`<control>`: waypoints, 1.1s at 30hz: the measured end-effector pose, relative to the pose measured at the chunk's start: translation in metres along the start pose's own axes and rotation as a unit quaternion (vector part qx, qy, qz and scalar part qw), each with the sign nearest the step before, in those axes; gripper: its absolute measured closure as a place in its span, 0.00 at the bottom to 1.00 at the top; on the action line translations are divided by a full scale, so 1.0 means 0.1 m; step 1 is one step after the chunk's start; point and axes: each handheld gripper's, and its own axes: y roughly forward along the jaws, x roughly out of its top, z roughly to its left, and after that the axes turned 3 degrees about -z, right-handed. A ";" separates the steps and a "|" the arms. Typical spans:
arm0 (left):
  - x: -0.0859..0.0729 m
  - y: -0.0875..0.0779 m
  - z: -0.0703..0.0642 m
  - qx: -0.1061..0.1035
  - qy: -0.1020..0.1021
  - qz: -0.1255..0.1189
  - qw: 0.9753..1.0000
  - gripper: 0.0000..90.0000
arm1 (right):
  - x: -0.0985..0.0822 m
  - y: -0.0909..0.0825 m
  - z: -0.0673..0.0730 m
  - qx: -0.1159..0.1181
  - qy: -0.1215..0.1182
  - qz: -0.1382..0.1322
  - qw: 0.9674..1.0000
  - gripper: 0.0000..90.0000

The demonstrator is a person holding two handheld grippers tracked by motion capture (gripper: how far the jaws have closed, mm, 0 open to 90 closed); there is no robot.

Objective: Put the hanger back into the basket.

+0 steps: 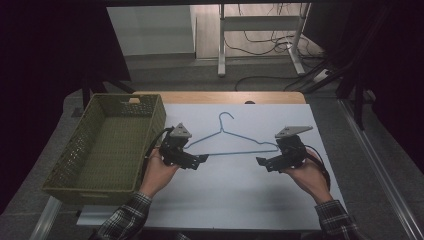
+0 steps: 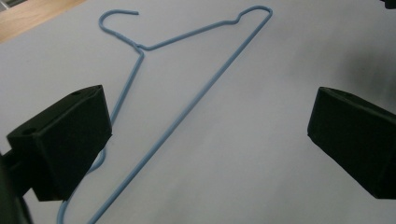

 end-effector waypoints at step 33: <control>-0.18 0.59 0.23 -0.023 -0.007 0.014 1.000 0.00 | 0.48 1.09 -0.42 0.025 -0.020 0.052 0.998 0.05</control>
